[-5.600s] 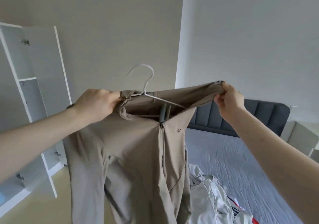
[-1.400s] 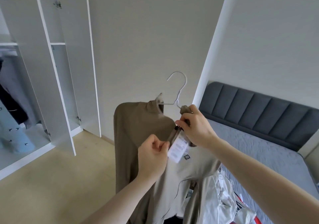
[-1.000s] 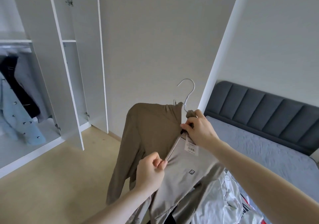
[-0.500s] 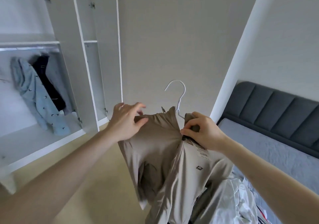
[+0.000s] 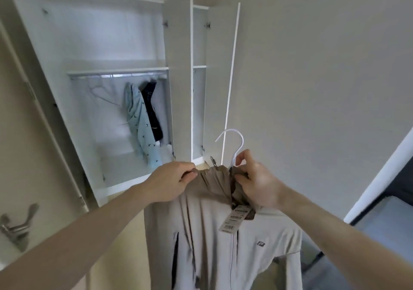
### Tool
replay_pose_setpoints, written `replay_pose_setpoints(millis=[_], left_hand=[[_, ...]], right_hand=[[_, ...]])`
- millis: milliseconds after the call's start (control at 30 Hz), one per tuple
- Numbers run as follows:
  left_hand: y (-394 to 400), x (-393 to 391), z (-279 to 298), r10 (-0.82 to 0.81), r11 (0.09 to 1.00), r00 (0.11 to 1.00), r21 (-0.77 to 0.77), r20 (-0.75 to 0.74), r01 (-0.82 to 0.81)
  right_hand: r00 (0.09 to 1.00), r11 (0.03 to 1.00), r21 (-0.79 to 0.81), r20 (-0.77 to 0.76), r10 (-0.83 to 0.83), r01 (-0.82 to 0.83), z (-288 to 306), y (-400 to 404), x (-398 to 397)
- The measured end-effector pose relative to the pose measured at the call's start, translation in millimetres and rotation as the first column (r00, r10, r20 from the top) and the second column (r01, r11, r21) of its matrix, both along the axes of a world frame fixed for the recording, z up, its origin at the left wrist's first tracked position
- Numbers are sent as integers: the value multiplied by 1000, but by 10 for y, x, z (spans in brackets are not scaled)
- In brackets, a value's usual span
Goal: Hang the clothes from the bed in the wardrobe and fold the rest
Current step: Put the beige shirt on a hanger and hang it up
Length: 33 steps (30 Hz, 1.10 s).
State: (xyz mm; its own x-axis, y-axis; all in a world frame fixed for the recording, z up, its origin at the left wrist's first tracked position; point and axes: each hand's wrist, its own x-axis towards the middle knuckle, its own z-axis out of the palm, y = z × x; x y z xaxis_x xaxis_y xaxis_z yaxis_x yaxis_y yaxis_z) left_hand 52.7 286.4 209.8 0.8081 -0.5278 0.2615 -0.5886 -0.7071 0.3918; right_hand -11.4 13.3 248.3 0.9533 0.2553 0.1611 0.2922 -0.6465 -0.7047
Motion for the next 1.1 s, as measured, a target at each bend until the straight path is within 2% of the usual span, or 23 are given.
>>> replay_pose_setpoints(millis=[67, 167, 300, 333, 500, 700, 900, 1100], left_hand=[[259, 150, -33, 70, 997, 997, -29, -8, -71], [692, 463, -46, 187, 979, 981, -92, 59, -182], [1358, 1040, 11, 258, 950, 964, -197, 71, -240], [1495, 1173, 25, 269, 944, 961, -216, 60, -251], [2139, 1886, 78, 310, 909, 951, -293, -4, -297], [2598, 2748, -9, 307, 904, 948, -288, -82, -318], [2759, 3813, -103, 299, 901, 947, -293, -117, -321], [2607, 5229, -99, 304, 929, 950, -202, -67, -312]], right_hand=[[999, 999, 6, -25, 36, -36, -30, 269, 273], [993, 994, 63, -73, 96, -91, -41, 510, 723], [995, 985, 172, -87, 43, -28, -24, 718, 1410], [996, 987, 162, -82, 26, -12, -27, 730, 1544], [998, 996, -91, -65, 1, -7, -152, 942, 2218], [996, 992, -97, -44, 82, -86, -263, 1560, 3135], [996, 992, 116, -64, 66, -59, -307, 1948, 4128], [990, 977, 208, -125, 65, -38, -430, 2045, 5349]])
